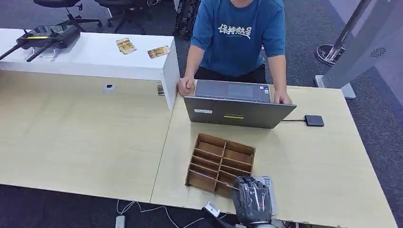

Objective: Pass the card to the sensor for recognition and then transmit it.

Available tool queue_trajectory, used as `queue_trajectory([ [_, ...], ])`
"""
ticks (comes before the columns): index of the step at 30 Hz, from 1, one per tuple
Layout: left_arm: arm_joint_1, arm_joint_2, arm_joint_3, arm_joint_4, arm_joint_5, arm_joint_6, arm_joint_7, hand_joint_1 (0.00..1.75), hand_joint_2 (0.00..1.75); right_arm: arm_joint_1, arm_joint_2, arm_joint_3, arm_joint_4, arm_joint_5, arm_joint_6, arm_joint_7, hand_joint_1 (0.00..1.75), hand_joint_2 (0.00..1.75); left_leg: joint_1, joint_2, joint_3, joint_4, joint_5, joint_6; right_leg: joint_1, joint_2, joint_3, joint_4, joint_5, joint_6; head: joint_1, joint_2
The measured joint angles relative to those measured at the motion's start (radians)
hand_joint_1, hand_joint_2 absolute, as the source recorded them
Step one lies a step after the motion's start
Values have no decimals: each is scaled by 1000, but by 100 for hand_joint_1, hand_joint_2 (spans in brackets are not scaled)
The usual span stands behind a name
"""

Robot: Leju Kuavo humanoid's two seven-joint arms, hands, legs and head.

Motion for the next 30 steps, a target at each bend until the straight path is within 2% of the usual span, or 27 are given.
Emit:
queue_trajectory([
  [8, 0, 0, -5, 0, 6, 0, -2, 0, 0, 3, 2, -4, -1, -4, -52, -13, 175, 175, 0, 0, 0, 0, 0, 0, 0, 0, 0, 0, 0, 0, 0, 0],
  [17, 0, 0, -6, 0, 12, 0, -5, 0, 0, 9, 10, -17, -6, -11, -79, -25, 175, 175, 0, 0, 0, 0, 0, 0, 0, 0, 0, 0, 0, 0, 0, 0],
  [30, 0, 0, -23, 0, 18, 1, -8, 0, 0, 12, 24, -42, -58, -61, -133, -75, 175, 175, 0, 0, 0, 0, 0, 0, 0, 0, 0, 0, 0, 0, 0, 0],
])
